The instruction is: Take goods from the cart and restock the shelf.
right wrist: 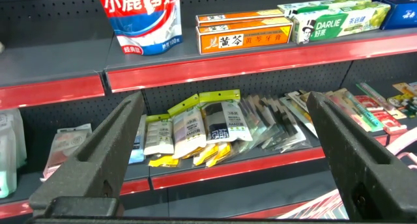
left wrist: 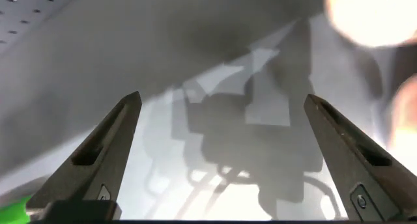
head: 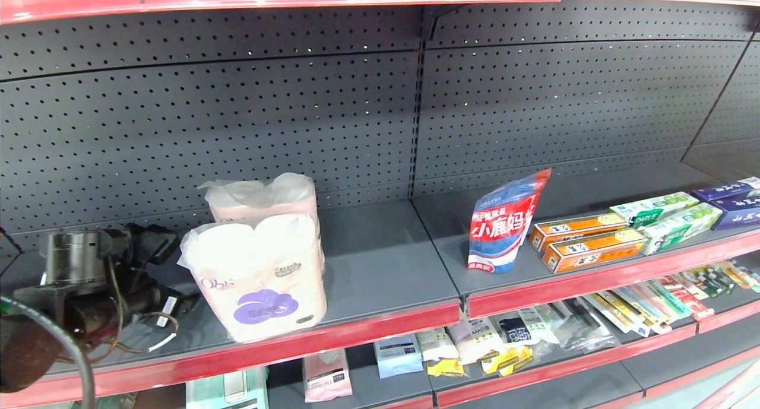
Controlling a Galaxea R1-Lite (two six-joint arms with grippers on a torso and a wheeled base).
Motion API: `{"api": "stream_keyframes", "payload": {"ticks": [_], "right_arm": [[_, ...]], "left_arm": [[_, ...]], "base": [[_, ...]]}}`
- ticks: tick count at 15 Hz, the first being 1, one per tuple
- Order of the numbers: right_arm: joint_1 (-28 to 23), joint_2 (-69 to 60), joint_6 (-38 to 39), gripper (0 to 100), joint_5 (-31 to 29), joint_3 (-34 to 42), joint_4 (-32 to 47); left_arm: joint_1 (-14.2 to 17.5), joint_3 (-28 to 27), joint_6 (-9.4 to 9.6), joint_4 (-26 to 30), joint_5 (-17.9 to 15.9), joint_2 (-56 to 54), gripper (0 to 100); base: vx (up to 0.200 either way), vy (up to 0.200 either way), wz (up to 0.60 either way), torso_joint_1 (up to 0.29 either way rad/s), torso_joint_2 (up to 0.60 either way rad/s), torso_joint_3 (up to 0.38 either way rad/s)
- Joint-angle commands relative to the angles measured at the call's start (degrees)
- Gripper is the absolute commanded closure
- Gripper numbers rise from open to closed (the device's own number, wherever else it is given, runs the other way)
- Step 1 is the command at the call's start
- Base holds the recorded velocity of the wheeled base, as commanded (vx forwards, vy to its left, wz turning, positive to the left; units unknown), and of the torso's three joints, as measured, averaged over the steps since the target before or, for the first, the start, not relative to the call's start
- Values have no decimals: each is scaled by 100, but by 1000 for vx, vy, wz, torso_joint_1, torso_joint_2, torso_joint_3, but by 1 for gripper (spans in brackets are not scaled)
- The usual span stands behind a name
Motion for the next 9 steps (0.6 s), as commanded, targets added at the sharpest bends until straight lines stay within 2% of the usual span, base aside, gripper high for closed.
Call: {"api": "stream_keyframes", "payload": {"ticks": [1,2,3,4,5,7,9], "right_arm": [[-6,-2,-4,0,1,0,0],[-6,6,5,0,1,0,0],[2,6,-4,0,1,0,0],[2,-2,-4,0,1,0,0],[-6,-2,-4,0,1,0,0],[-6,-2,-4,0,1,0,0],[2,-2,-4,0,1,0,0]], "left_arm": [[1059,85,436,768,-569,-1338,0],[1200,50,321,1243,-675,-1857,0],[1226,32,-13,1630,-789,-2376,0],[1182,14,-470,2131,-974,-3088,0],[1024,23,-795,2755,-1123,-3905,0],[567,85,-1199,4275,-1448,-5715,0],[479,199,-1322,5374,-1800,-6832,0]], "base": [[0,0,0,0,0,0],[0,0,0,0,0,0],[0,0,0,0,0,0],[0,0,0,0,0,0],[0,0,0,0,0,0],[0,0,0,0,0,0],[0,0,0,0,0,0]]}}
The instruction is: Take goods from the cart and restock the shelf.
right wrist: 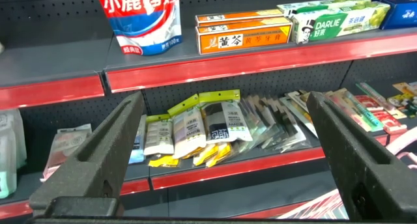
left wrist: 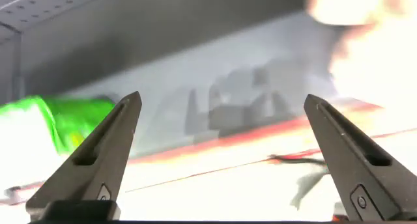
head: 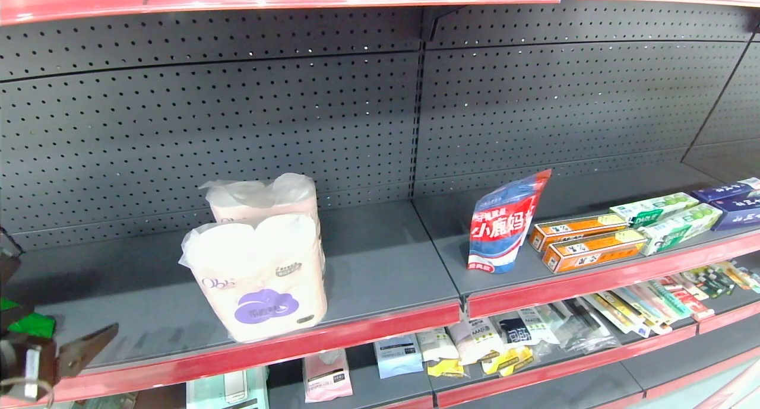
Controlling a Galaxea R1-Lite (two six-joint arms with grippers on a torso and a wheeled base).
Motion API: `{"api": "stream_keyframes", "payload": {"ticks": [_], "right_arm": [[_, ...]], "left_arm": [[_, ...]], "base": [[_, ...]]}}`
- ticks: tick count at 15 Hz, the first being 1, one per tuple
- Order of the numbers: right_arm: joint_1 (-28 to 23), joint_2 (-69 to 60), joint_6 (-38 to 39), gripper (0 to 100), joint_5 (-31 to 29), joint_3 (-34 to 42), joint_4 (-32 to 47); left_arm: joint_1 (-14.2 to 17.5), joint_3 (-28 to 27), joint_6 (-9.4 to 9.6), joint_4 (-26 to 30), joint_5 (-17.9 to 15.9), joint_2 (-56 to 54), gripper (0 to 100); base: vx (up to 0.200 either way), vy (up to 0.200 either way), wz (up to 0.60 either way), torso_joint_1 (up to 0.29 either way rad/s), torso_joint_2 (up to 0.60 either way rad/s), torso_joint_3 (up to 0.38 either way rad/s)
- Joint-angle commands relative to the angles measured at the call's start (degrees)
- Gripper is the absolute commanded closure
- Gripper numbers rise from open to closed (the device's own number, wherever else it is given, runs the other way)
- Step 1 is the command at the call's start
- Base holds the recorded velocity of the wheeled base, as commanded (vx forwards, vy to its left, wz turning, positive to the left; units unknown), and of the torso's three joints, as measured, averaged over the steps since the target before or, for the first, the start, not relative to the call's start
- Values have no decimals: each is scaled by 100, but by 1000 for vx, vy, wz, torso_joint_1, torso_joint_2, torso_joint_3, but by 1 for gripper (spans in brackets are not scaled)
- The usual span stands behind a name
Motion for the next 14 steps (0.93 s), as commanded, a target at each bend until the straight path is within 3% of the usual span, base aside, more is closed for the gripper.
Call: {"api": "stream_keyframes", "payload": {"ticks": [1,2,3,4,5,6,7,8,9,10,11,12,13,14], "right_arm": [[5,6,-4,0,1,0,0],[5,6,-4,0,1,0,0],[-4,6,5,0,1,0,0],[-4,-2,-4,0,1,0,0],[-4,6,-4,0,1,0,0],[-4,6,-4,0,1,0,0],[-4,6,-4,0,1,0,0],[5,6,-4,0,1,0,0],[-4,6,5,0,1,0,0],[-4,-2,-4,0,1,0,0],[-4,-2,-4,0,1,0,9],[-4,-2,-4,0,1,0,0],[-4,6,-4,0,1,0,0],[-4,-2,-4,0,1,0,0]], "left_arm": [[-337,212,-607,2035,-1002,-3389,0],[-354,353,-871,2027,-1450,-3908,0],[-346,520,-967,2044,-1714,-4462,0],[-337,872,-958,2027,-1564,-5007,0],[-337,986,-932,1991,-1336,-5024,0],[-337,1179,-1134,1947,-167,-5015,0],[-337,1408,-1240,1886,475,-5015,0],[-337,1443,-1275,1789,510,-5015,0],[-337,1619,-1328,1446,-184,-5015,0],[-337,1671,-1336,1341,-404,-5015,0],[-337,2287,-1196,-74,-1547,-5015,0],[-337,2295,-1196,-48,-1142,-5015,0],[-337,2234,-1257,119,-325,-5015,0],[-337,2269,-1477,23,536,-5015,0]], "base": [[0,0,0,0,0,0],[0,0,0,0,0,0],[0,0,0,0,0,0],[0,0,0,0,0,0],[0,0,0,0,0,0],[0,0,0,0,0,0],[0,0,0,0,0,0],[0,0,0,0,0,0],[0,0,0,0,0,0],[0,0,0,0,0,0],[0,0,0,0,0,0],[0,0,0,0,0,0],[0,0,0,0,0,0],[0,0,0,0,0,0]]}}
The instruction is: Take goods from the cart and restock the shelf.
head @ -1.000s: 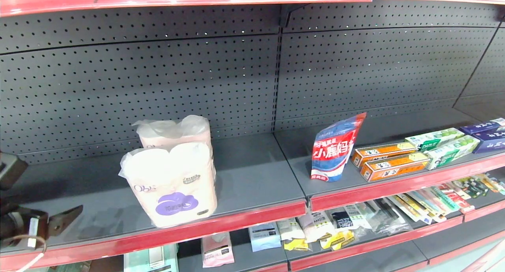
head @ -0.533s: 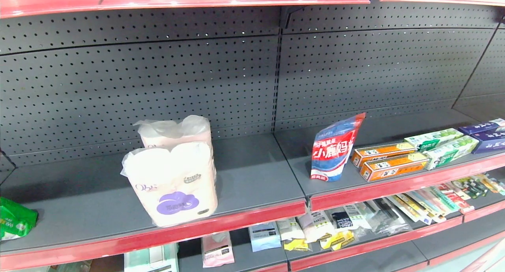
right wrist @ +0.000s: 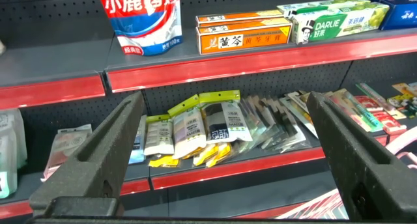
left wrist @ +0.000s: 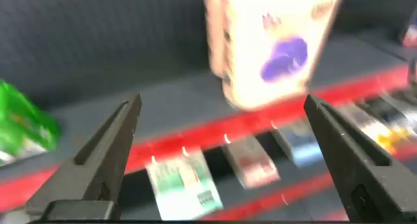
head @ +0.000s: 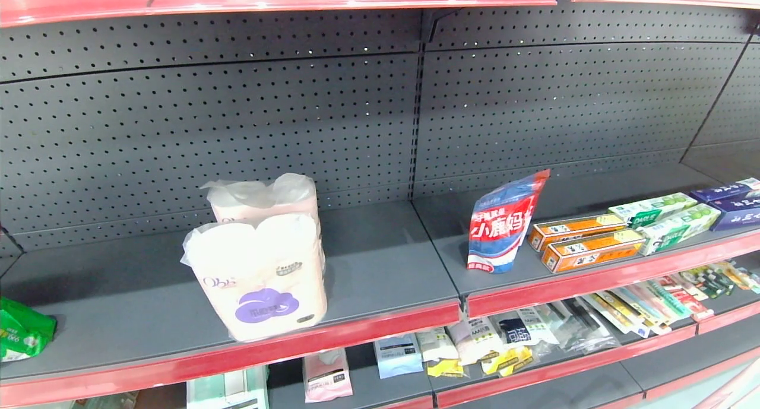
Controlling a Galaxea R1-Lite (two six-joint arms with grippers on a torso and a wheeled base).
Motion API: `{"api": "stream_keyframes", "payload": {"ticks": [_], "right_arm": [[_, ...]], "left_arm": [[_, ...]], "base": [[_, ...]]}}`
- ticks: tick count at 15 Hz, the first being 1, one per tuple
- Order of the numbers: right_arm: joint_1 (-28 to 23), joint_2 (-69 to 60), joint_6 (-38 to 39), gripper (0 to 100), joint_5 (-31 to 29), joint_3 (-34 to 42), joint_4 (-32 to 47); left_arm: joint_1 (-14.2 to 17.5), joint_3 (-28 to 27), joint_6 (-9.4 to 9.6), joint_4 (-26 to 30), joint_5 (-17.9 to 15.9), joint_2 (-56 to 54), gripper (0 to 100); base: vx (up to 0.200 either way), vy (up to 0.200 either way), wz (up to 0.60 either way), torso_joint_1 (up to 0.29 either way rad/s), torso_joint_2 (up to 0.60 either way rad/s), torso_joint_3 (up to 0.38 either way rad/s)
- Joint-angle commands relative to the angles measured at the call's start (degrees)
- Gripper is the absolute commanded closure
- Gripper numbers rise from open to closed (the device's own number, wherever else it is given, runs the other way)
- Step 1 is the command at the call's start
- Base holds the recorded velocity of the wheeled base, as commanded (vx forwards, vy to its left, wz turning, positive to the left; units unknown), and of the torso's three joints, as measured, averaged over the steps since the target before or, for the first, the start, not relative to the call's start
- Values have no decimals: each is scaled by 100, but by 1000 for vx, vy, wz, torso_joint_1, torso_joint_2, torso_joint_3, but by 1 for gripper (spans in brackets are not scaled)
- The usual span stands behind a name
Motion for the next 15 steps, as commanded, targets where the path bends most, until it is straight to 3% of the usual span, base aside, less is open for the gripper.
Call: {"api": "stream_keyframes", "payload": {"ticks": [1,3,4,5,6,7,8,10,15], "right_arm": [[-1,6,-1,0,1,0,0],[7,6,-1,0,9,0,0],[-1,6,-1,0,9,0,0],[7,6,-1,0,9,0,0],[7,6,-1,0,9,0,0],[-1,6,-1,0,9,0,0],[-1,6,-1,0,9,0,0],[-1,6,-1,0,9,0,9],[7,6,-1,0,9,0,9]], "left_arm": [[0,204,-273,-14,859,-9,0],[0,204,-317,-23,771,-9,0],[0,204,-247,-23,666,-9,0],[0,204,500,-23,-28,-9,0],[0,204,693,-5,-362,-9,0],[0,204,465,3,-468,-9,0],[0,204,78,-5,-151,-9,0],[0,204,78,38,1026,-9,0],[-9,195,-177,328,947,0,0]], "base": [[0,0,0,0,0,0],[0,0,0,0,0,0],[0,0,0,0,0,0],[0,0,0,0,0,0],[0,0,0,0,0,0],[0,0,0,0,0,0],[0,0,0,0,0,0],[0,0,0,0,0,0],[0,0,0,0,0,0]]}}
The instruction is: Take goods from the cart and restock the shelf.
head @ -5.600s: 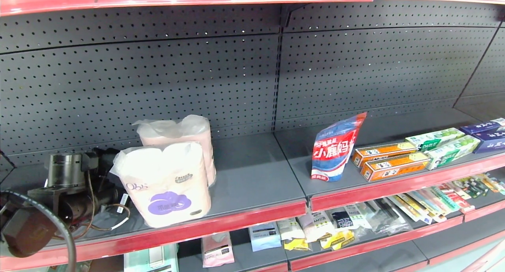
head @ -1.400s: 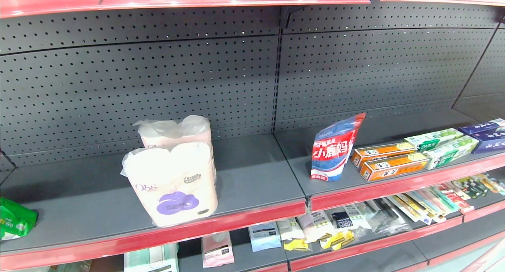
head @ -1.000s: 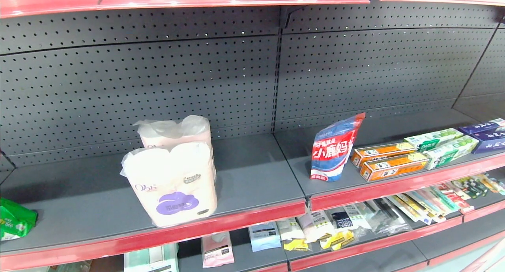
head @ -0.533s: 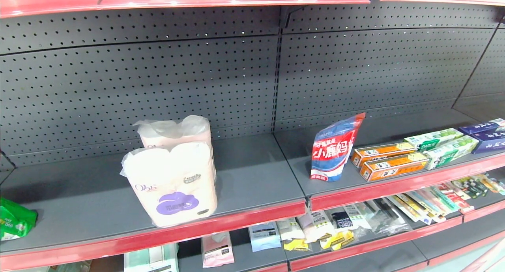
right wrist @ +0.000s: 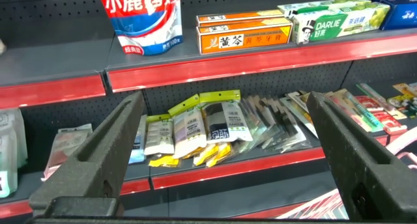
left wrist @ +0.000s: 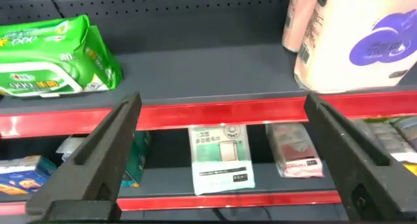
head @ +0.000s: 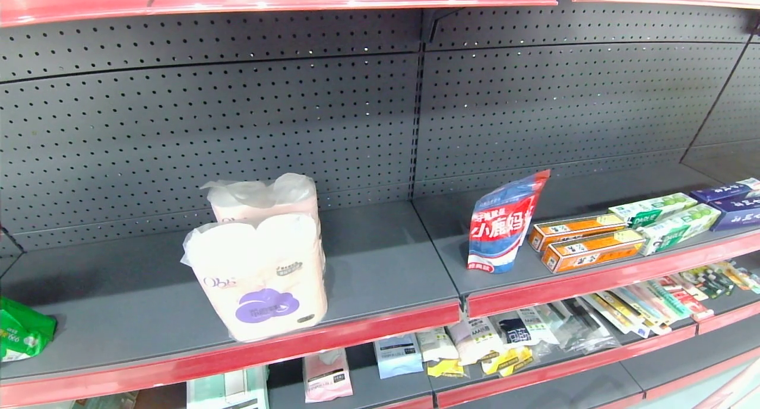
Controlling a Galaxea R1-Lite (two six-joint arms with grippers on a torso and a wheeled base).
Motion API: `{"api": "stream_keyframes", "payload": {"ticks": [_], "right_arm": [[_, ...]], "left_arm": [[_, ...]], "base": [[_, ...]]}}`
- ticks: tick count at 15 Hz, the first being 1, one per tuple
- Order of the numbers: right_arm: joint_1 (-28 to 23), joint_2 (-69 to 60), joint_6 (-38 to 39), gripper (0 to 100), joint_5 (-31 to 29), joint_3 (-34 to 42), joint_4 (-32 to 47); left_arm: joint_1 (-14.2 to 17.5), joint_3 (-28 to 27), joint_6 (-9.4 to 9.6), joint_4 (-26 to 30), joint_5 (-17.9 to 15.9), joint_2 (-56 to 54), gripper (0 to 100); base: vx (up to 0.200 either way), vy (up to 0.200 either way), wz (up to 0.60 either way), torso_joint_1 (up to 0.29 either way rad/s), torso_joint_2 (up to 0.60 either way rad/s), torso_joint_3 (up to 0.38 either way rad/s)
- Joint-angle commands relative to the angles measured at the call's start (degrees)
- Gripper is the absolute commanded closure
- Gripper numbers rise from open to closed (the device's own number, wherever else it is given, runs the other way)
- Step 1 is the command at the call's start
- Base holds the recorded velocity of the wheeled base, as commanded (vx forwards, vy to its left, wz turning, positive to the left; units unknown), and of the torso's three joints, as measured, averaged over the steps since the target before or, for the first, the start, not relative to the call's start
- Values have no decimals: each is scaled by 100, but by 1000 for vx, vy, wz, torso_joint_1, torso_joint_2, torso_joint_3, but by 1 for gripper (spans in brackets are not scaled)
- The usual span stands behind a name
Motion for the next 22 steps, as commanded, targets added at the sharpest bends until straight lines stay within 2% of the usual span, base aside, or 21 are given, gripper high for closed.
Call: {"api": "stream_keyframes", "payload": {"ticks": [1,3,8,13,15,20,22], "right_arm": [[2,6,1,0,1,0,1],[2,6,-34,0,10,0,1],[2,6,-52,0,19,0,-7],[2,6,-17,0,10,0,-7],[2,-2,-17,0,10,0,1],[2,6,-43,0,10,0,1],[2,6,-52,0,10,0,1]], "left_arm": [[1,11,-20,-29,1,35,0],[1,2,-11,-29,1,35,0],[1,11,-11,-29,1,35,0],[1,11,-29,-29,1,35,0],[1,11,-99,-29,1,35,0],[1,11,-82,-29,-78,35,0],[-123,2,-55,-29,-139,35,0]], "base": [[0,0,0,0,0,0],[0,0,0,0,0,0],[0,0,600,4,-1,3],[0,0,0,0,0,0],[0,0,0,0,0,0],[0,0,0,0,0,0],[0,0,0,0,0,0]]}}
